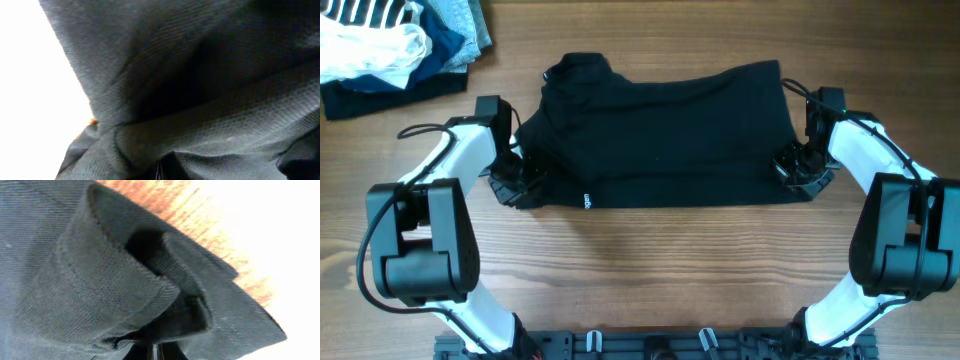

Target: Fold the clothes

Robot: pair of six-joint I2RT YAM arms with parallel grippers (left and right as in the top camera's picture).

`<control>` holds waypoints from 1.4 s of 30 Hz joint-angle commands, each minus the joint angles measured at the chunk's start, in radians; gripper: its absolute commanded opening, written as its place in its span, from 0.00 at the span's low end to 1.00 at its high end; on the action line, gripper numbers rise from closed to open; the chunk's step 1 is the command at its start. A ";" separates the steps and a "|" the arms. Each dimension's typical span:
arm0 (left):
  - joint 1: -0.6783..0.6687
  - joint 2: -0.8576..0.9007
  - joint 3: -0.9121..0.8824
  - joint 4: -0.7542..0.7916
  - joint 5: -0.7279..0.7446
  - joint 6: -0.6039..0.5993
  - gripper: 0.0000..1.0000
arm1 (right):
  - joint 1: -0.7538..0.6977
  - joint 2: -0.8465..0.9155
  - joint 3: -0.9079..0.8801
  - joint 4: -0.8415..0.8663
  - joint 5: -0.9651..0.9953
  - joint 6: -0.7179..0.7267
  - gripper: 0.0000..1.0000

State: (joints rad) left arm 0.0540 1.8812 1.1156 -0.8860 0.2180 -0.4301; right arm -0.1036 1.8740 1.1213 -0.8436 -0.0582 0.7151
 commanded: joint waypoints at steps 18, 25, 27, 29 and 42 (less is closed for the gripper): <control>0.027 -0.058 -0.015 0.024 -0.137 0.032 0.60 | -0.008 -0.015 -0.001 -0.049 0.163 -0.009 0.04; 0.027 -0.206 -0.015 0.021 -0.126 0.034 0.80 | -0.008 -0.016 0.164 -0.211 0.223 -0.035 0.44; 0.027 -0.240 -0.015 0.022 -0.087 0.034 0.82 | -0.008 -0.016 0.202 -0.233 0.207 -0.045 0.82; 0.025 -0.260 -0.015 0.013 -0.040 0.034 0.84 | -0.008 -0.016 0.228 -0.238 0.155 -0.090 0.99; -0.139 -0.226 -0.016 0.055 0.077 -0.023 0.93 | -0.008 -0.016 0.238 -0.209 0.057 -0.142 1.00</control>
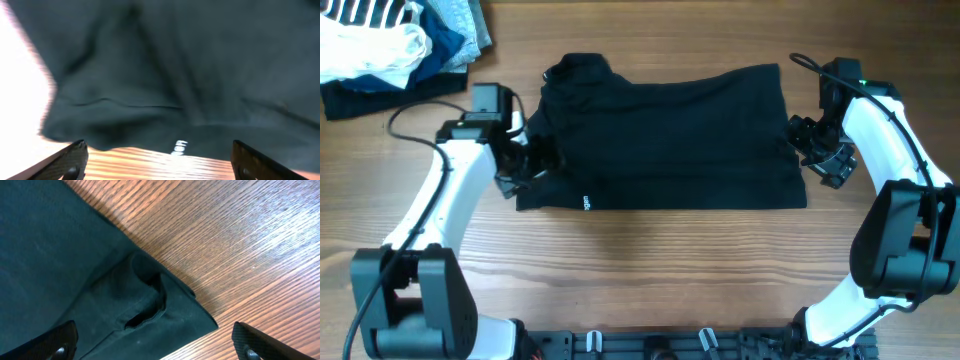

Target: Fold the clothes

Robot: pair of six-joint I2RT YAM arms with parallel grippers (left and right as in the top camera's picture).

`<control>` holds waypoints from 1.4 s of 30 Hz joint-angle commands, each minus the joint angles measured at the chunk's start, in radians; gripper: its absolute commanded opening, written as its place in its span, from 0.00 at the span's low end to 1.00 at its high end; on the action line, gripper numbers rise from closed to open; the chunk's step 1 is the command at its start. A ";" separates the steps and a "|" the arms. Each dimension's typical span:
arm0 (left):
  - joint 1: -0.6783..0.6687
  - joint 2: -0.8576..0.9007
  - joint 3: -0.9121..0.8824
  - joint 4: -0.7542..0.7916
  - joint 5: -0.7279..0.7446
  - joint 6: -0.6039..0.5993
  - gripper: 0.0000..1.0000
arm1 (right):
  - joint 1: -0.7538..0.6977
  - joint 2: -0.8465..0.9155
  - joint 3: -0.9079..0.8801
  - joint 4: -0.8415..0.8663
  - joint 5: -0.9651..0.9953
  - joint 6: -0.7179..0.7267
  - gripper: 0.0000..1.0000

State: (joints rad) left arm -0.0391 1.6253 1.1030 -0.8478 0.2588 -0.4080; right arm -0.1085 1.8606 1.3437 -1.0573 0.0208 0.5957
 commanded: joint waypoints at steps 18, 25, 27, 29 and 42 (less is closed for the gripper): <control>-0.076 0.196 -0.004 0.228 0.131 -0.084 0.66 | -0.003 -0.002 0.016 0.013 -0.023 -0.072 1.00; -0.076 0.196 -0.004 0.229 0.130 -0.084 0.54 | -0.003 -0.002 0.016 0.019 -0.023 -0.072 1.00; -0.076 0.196 -0.004 0.227 0.130 -0.084 0.54 | -0.003 -0.002 0.016 0.020 -0.023 -0.072 1.00; -0.077 0.196 -0.004 0.217 0.130 -0.087 0.54 | -0.003 -0.002 0.016 0.019 -0.023 -0.072 1.00; -0.077 0.197 -0.005 0.301 0.130 -0.099 0.05 | -0.003 -0.002 0.016 0.017 -0.023 -0.072 1.00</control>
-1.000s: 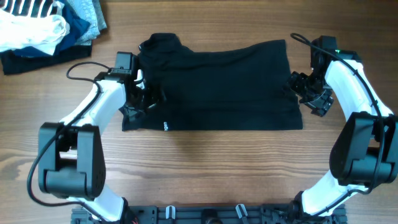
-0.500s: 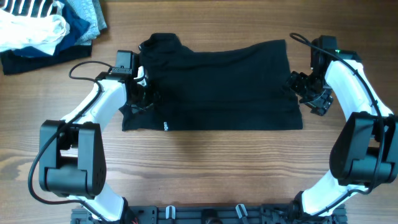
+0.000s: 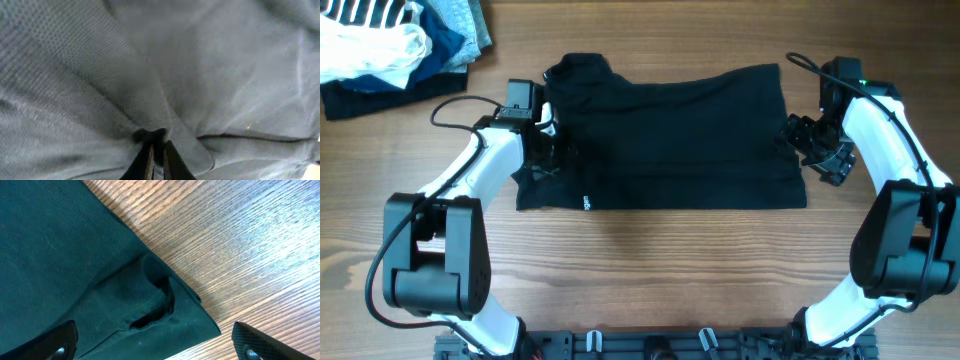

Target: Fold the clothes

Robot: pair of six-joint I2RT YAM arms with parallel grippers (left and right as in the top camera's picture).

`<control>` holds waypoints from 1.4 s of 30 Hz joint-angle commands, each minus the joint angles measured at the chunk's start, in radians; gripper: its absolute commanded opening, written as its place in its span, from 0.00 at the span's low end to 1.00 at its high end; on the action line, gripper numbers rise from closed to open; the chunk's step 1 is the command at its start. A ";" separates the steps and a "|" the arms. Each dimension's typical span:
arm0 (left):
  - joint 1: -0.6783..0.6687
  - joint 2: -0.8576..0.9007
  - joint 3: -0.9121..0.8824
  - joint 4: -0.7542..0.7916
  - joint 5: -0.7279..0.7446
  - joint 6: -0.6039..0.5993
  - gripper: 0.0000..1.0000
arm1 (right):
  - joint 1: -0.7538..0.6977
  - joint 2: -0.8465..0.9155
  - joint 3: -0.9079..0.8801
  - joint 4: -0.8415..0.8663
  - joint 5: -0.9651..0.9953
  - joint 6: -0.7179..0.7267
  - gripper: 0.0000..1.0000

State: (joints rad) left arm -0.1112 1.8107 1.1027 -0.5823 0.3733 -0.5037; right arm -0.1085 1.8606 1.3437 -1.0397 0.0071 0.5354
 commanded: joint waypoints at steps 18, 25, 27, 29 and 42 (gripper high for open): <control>-0.005 0.100 -0.004 0.335 0.016 -0.002 0.83 | -0.003 -0.002 0.016 0.003 -0.028 -0.013 1.00; 0.021 -0.026 0.012 0.291 0.014 0.045 0.87 | -0.003 -0.002 0.016 0.000 -0.034 -0.014 0.99; 0.029 -0.091 0.012 0.257 0.011 0.056 0.89 | -0.003 -0.002 0.016 0.005 -0.034 -0.013 1.00; 0.036 -0.153 0.012 0.229 0.012 0.056 0.91 | -0.003 -0.002 0.016 0.013 -0.034 -0.013 1.00; 0.015 -0.153 -0.014 -0.185 -0.011 0.047 0.97 | -0.002 -0.002 0.016 0.053 -0.044 -0.013 1.00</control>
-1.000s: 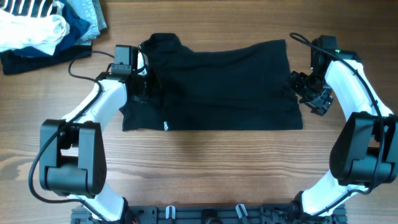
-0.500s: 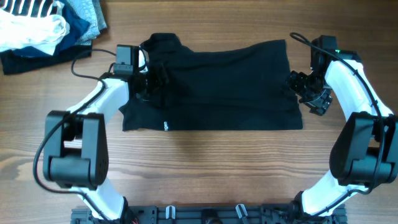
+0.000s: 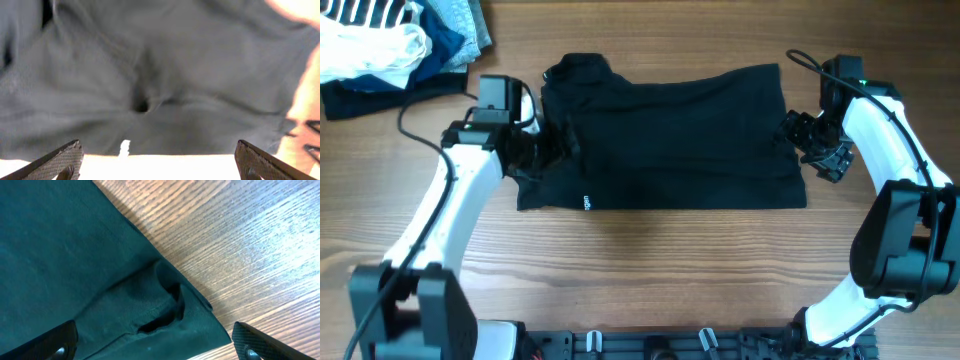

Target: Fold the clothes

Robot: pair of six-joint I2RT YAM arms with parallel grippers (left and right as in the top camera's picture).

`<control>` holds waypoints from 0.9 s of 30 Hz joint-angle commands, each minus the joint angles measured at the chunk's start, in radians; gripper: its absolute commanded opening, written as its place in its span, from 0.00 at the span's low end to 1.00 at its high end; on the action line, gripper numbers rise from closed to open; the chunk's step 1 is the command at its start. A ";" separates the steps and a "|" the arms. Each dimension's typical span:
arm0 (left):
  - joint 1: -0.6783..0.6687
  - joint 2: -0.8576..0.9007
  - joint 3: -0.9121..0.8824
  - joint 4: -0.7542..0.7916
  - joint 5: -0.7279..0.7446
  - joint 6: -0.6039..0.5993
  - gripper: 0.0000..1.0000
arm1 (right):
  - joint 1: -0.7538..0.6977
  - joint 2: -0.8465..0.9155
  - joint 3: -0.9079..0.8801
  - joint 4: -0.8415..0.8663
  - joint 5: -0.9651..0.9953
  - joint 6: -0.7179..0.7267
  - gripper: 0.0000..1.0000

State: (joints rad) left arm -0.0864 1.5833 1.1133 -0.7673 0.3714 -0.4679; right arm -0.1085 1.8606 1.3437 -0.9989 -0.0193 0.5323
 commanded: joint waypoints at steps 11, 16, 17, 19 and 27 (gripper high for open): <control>-0.011 0.277 -0.031 0.145 0.022 0.013 0.95 | -0.002 -0.002 0.016 0.014 -0.034 -0.018 1.00; -0.011 0.278 -0.031 0.212 0.026 0.016 0.94 | -0.002 -0.002 0.016 0.015 -0.034 -0.017 1.00; -0.011 0.278 -0.031 0.216 0.026 0.016 0.93 | -0.002 -0.002 0.016 0.016 -0.034 -0.018 1.00; -0.011 0.277 -0.031 0.216 0.030 0.016 0.93 | -0.002 -0.002 0.016 0.016 -0.034 -0.018 1.00; -0.011 0.259 -0.028 0.192 0.045 0.016 0.91 | -0.002 -0.002 0.016 0.019 -0.034 -0.018 1.00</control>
State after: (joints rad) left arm -0.0929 1.8469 1.0946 -0.5728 0.3920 -0.4679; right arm -0.1085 1.8606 1.3437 -0.9825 -0.0422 0.5251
